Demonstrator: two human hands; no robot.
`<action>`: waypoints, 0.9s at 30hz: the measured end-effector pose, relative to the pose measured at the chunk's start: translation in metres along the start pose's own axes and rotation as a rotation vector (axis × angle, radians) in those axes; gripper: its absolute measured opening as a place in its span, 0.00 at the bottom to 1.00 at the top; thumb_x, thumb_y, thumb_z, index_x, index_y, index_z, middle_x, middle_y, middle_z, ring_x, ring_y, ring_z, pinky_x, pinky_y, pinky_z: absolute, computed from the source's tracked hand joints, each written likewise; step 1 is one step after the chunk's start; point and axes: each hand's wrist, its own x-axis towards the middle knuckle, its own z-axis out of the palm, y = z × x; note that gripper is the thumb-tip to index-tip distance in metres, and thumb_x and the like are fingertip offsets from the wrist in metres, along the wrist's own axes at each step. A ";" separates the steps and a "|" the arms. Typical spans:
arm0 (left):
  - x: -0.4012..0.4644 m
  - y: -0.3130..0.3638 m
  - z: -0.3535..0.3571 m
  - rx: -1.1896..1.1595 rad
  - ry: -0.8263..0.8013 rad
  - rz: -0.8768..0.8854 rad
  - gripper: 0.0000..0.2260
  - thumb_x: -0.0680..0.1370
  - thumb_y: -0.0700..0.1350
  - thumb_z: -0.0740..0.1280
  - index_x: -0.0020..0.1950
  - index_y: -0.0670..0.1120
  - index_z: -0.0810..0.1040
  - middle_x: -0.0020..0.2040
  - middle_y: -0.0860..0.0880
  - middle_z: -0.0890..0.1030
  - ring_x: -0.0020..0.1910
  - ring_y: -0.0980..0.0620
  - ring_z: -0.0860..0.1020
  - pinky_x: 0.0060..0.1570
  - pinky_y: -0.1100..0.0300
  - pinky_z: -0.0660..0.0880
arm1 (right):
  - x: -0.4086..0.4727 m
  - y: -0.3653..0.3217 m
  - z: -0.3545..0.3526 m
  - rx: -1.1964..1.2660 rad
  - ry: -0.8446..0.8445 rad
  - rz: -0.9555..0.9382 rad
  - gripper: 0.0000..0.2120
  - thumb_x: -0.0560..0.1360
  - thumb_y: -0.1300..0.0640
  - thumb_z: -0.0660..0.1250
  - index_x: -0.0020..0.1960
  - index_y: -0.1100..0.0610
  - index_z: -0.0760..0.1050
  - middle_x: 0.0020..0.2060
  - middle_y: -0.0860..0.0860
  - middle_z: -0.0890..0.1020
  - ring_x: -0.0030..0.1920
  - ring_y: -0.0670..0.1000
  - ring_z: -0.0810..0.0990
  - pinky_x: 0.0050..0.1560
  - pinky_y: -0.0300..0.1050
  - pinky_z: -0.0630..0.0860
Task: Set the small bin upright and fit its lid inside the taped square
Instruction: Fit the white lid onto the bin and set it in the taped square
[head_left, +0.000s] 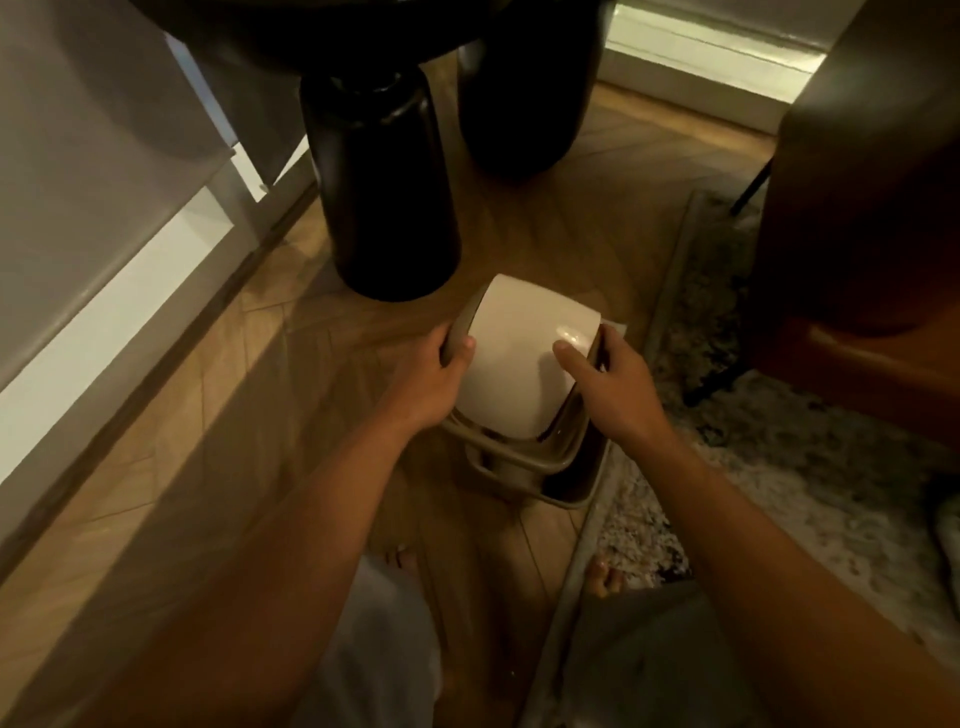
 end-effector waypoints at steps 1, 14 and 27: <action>0.003 0.002 0.006 -0.002 -0.026 -0.002 0.28 0.79 0.66 0.55 0.77 0.56 0.62 0.73 0.49 0.70 0.70 0.47 0.70 0.61 0.52 0.70 | 0.004 0.003 -0.003 -0.014 0.035 0.001 0.27 0.75 0.41 0.70 0.71 0.47 0.71 0.56 0.36 0.77 0.48 0.27 0.75 0.38 0.21 0.71; 0.035 -0.025 0.059 0.091 -0.328 -0.139 0.25 0.83 0.57 0.57 0.79 0.51 0.61 0.76 0.48 0.68 0.74 0.45 0.67 0.70 0.48 0.66 | 0.045 0.072 -0.026 0.037 -0.012 0.214 0.29 0.77 0.49 0.70 0.75 0.50 0.68 0.68 0.46 0.76 0.65 0.51 0.76 0.63 0.54 0.77; 0.033 -0.026 0.065 0.199 -0.454 -0.168 0.24 0.82 0.51 0.61 0.77 0.49 0.64 0.74 0.46 0.70 0.71 0.44 0.69 0.69 0.46 0.68 | 0.029 0.094 -0.033 -0.172 -0.142 0.294 0.30 0.77 0.54 0.69 0.77 0.54 0.66 0.66 0.53 0.78 0.54 0.50 0.77 0.54 0.46 0.77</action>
